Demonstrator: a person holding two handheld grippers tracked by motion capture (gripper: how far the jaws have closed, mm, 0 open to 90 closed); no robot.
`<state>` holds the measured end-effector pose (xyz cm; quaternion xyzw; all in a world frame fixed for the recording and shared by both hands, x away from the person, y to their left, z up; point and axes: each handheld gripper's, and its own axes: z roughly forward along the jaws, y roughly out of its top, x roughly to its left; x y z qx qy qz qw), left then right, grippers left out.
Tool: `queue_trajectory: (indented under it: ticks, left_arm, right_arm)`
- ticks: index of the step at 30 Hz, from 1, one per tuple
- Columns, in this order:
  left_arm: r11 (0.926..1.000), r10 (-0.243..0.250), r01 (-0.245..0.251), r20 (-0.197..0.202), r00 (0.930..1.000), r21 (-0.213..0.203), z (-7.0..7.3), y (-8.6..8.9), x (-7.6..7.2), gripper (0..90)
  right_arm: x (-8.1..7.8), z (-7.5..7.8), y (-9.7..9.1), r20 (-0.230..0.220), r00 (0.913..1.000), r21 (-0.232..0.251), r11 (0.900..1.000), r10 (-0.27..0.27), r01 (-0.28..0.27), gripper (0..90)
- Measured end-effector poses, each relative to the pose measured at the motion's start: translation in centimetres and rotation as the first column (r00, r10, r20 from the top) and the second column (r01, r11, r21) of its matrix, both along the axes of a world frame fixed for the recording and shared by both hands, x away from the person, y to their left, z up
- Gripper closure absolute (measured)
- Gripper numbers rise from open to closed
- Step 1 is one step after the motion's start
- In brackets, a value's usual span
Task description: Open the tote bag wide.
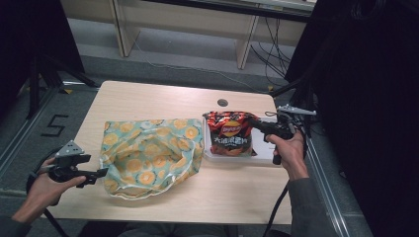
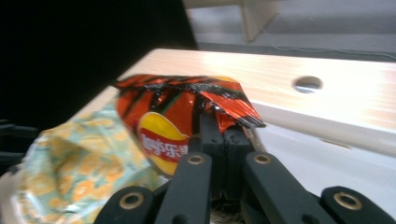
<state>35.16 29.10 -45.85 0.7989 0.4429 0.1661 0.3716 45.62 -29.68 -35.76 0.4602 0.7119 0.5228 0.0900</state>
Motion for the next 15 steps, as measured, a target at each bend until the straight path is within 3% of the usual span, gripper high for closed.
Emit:
queue_trajectory:
  ticks: [4, 5, 6, 9, 12, 14, 15]
  left_arm:
    - [1.0, -0.005, 0.005, -0.006, 1.0, 0.002, 0.2, 0.0, 0.0, 16.9]
    - [1.0, -0.002, 0.002, -0.007, 1.0, 0.001, 0.1, 0.0, 0.0, 16.9]
    - [1.0, -0.002, 0.002, -0.007, 1.0, 0.001, 0.1, 0.0, 0.0, 16.9]
    - [0.9998, 0.01, -0.01, -0.002, 0.9999, -0.016, 0.0, -0.2, 0.0, 17.0]
    - [0.9999, 0.001, -0.001, 0.014, 0.9999, -0.014, -0.1, -0.2, 0.0, 17.0]
    - [1.0, -0.004, 0.004, -0.002, 1.0, -0.005, 0.0, -0.1, 0.0, 17.1]
    - [1.0, -0.004, 0.003, -0.004, 1.0, -0.006, 0.0, -0.1, 0.1, 17.1]
  right_arm:
    - [0.5, -1.0, -1.8, -0.027, 0.9982, -0.001, 0.9986, -0.053, 0.053, 90.0]
    - [0.8, -1.3, -2.3, 0.006, 0.9988, -0.021, 0.9986, -0.048, 0.048, 89.8]
    - [0.6, -1.3, -2.4, -0.039, 0.9971, -0.001, 0.9979, -0.065, 0.065, 89.6]
    - [1.1, -1.6, -3.2, -0.021, 0.9971, -0.018, 0.9972, -0.074, 0.073, 88.9]
    - [1.3, -1.6, -3.0, -0.048, 0.9944, 0.008, 0.9955, -0.094, 0.094, 88.5]
    - [1.6, -1.8, -3.1, -0.028, 0.9956, -0.014, 0.9959, -0.089, 0.089, 87.7]
    - [1.6, -1.8, -2.8, -0.047, 0.9941, -0.012, 0.9952, -0.098, 0.097, 86.7]
